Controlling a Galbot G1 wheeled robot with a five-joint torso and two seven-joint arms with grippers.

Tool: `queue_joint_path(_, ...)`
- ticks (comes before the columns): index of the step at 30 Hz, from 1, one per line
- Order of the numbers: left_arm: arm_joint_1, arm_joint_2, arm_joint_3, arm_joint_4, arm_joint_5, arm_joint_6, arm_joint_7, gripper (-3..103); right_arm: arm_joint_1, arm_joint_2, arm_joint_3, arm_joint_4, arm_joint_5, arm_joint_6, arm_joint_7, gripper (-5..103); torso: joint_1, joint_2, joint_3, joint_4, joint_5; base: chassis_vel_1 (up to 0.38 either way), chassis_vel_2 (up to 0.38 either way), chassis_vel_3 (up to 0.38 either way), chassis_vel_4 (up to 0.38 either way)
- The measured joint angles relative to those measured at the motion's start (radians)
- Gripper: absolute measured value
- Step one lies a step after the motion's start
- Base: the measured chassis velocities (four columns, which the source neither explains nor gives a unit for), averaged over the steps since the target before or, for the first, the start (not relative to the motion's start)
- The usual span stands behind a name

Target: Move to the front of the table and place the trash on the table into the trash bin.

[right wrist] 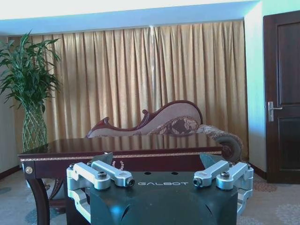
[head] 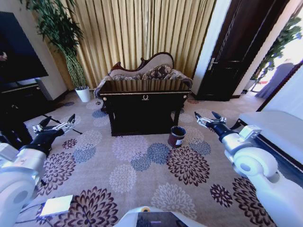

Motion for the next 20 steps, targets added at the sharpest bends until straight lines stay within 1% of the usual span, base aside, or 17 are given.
queue_joint_path(2, -0.001, 0.004, 0.001, -0.007, 0.001, 0.007, -0.016, 100, -0.004, 0.000, 0.007, 0.005, -0.004, -0.002, 0.001, 100, 0.000, 0.000, 0.000, 0.0001, 0.0000, 0.000, 0.000, 0.000, 0.000)
queue_joint_path(9, -0.002, 0.025, 0.001, -0.024, -0.004, 0.037, -0.045, 100, -0.010, -0.007, 0.019, 0.015, -0.017, -0.019, 0.007, 100, 0.000, 0.000, 0.000, 0.0001, 0.0000, 0.000, 0.000, 0.000, 0.000)
queue_joint_path(15, 0.000, 0.029, -0.004, -0.024, -0.018, 0.046, -0.064, 100, -0.033, -0.008, 0.041, 0.033, -0.019, -0.032, 0.013, 100, 0.000, 0.000, 0.000, 0.0001, 0.0001, 0.000, 0.000, 0.000, 0.000)
queue_joint_path(20, 0.005, 0.023, -0.003, -0.024, -0.021, 0.047, -0.067, 100, -0.050, -0.007, 0.054, 0.043, -0.019, -0.033, 0.018, 100, 0.000, 0.000, 0.000, 0.0001, 0.0000, 0.000, 0.000, 0.000, 0.000)
